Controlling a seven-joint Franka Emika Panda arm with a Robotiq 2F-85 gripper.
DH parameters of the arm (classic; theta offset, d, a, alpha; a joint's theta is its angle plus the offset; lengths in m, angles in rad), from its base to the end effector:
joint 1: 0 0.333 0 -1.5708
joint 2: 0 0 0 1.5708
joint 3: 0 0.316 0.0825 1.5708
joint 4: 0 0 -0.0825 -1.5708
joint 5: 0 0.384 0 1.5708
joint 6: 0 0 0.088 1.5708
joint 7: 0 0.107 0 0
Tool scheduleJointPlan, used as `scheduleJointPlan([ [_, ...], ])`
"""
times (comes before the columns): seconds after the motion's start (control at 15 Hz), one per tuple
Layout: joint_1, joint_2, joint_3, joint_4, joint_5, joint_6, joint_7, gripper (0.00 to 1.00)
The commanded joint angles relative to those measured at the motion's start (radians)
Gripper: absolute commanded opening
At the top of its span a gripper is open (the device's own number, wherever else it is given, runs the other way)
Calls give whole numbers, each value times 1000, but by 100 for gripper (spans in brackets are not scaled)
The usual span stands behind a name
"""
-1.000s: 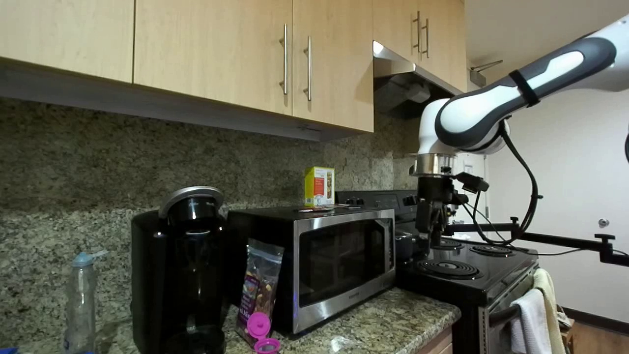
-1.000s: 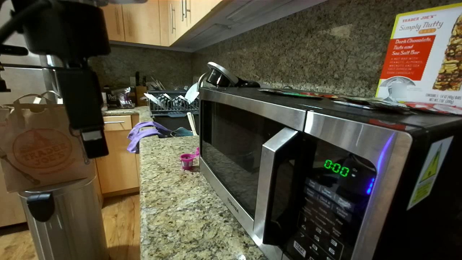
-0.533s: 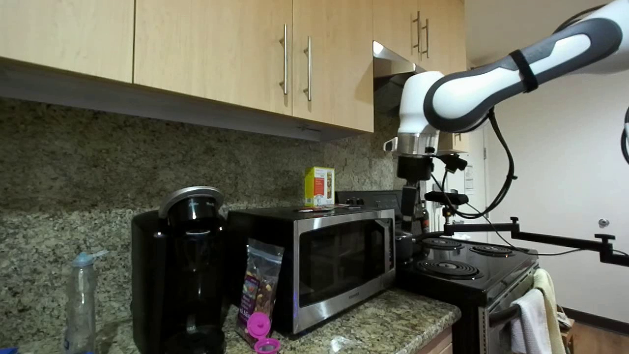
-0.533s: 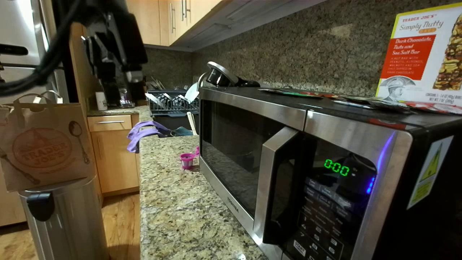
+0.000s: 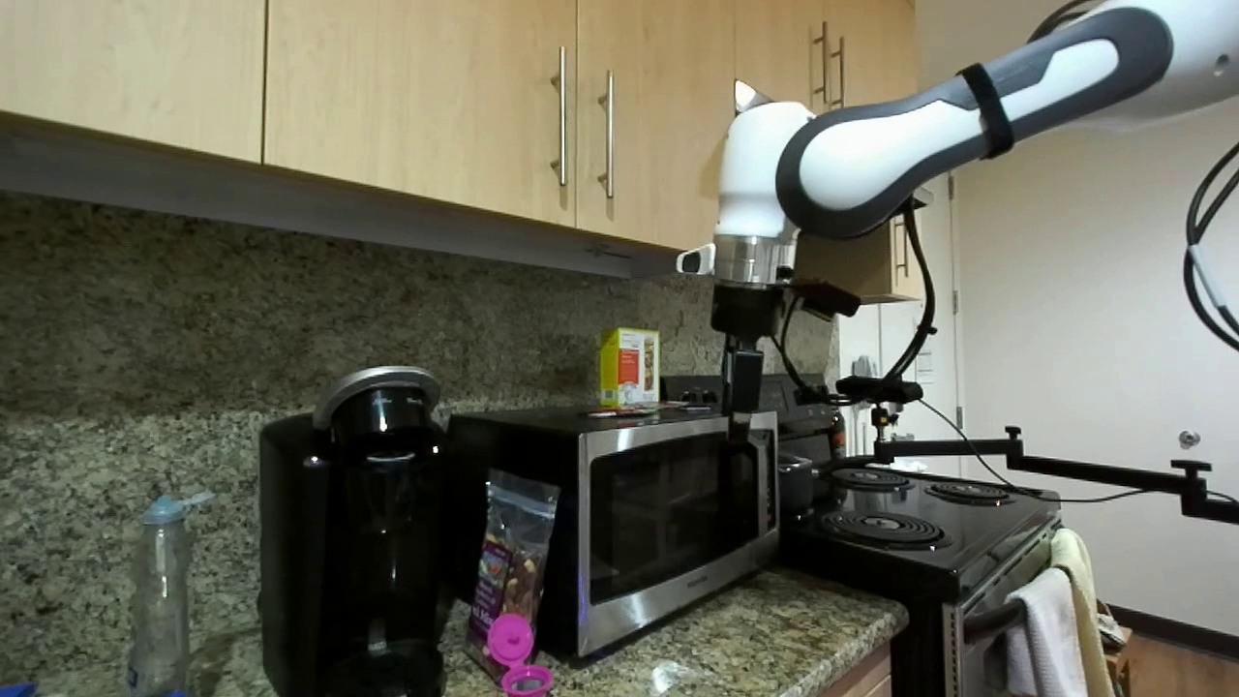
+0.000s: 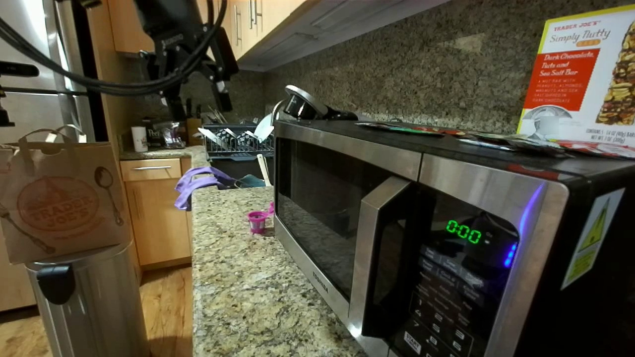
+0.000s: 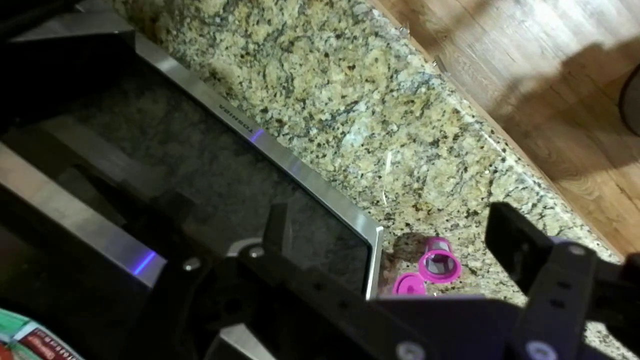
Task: Pick the sachet and put it on the microwave
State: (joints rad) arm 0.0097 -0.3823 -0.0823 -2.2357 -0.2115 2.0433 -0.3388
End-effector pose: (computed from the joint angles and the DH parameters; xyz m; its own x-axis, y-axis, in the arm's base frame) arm 0.4554 -0.0484 0.5408 0.9296 0.3506 0.1135 0.3203 -0.9210 0.2218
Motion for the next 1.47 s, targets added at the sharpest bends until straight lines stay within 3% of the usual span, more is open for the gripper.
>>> scheduleJointPlan([
  [0.0,-9,-1,-12,9,2,4,-32,100],
  [0.2,-18,-12,-46,13,3,5,-78,100],
  [0.4,30,60,-39,63,129,37,-56,100],
  [0.53,61,114,-18,104,242,52,-9,100],
  [0.73,80,179,38,154,315,90,98,100],
  [0.87,87,227,83,192,287,111,157,100],
  [1.07,88,283,154,244,113,69,209,100],
  [1.13,83,244,131,197,183,94,164,100],
  [1.4,82,256,138,204,173,94,174,100],
])
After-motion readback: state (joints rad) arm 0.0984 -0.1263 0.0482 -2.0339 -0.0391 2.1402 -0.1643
